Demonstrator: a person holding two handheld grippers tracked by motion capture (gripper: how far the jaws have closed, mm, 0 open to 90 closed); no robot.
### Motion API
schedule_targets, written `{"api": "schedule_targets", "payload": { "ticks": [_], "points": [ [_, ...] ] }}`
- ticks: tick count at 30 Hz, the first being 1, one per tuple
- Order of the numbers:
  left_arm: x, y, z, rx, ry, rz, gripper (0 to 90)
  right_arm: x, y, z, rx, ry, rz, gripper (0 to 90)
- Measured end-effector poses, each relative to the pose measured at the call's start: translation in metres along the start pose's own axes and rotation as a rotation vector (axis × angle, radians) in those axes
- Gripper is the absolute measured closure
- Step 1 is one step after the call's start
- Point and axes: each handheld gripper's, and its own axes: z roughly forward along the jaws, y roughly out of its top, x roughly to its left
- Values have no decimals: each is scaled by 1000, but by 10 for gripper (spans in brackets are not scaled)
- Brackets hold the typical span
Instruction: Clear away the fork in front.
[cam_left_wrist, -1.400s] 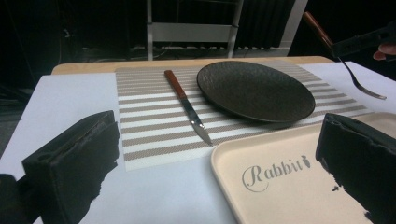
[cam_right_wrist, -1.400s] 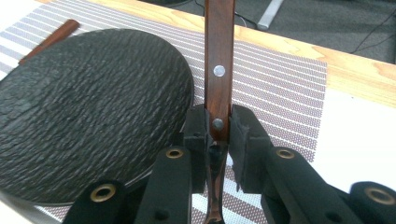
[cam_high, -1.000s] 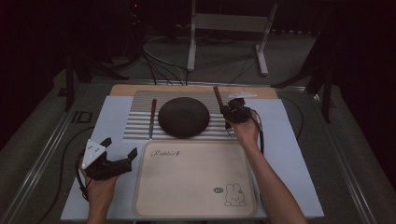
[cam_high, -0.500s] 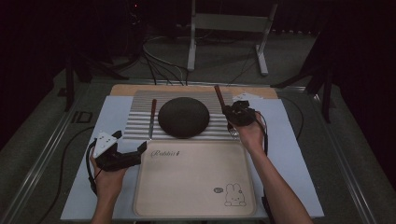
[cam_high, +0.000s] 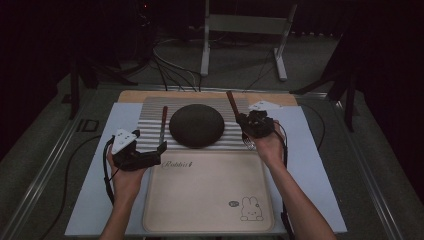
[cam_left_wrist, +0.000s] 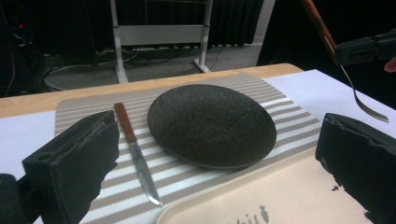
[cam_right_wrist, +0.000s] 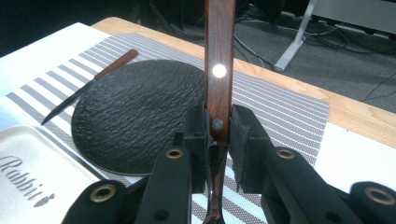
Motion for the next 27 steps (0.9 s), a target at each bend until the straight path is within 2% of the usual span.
{"api": "schedule_targets", "payload": {
  "ticks": [8, 18, 27],
  "points": [
    [-8, 15, 13, -9, -26, 6, 2, 6, -3, -9, -26, 19, -13, 776],
    [-25, 35, 35, -17, -80, 10, 2, 15, -9, -23, -69, 49, -23, 776],
    [-35, 44, 51, -16, -107, 8, 13, 24, -14, -29, -91, 72, -30, 776]
  ]
}}
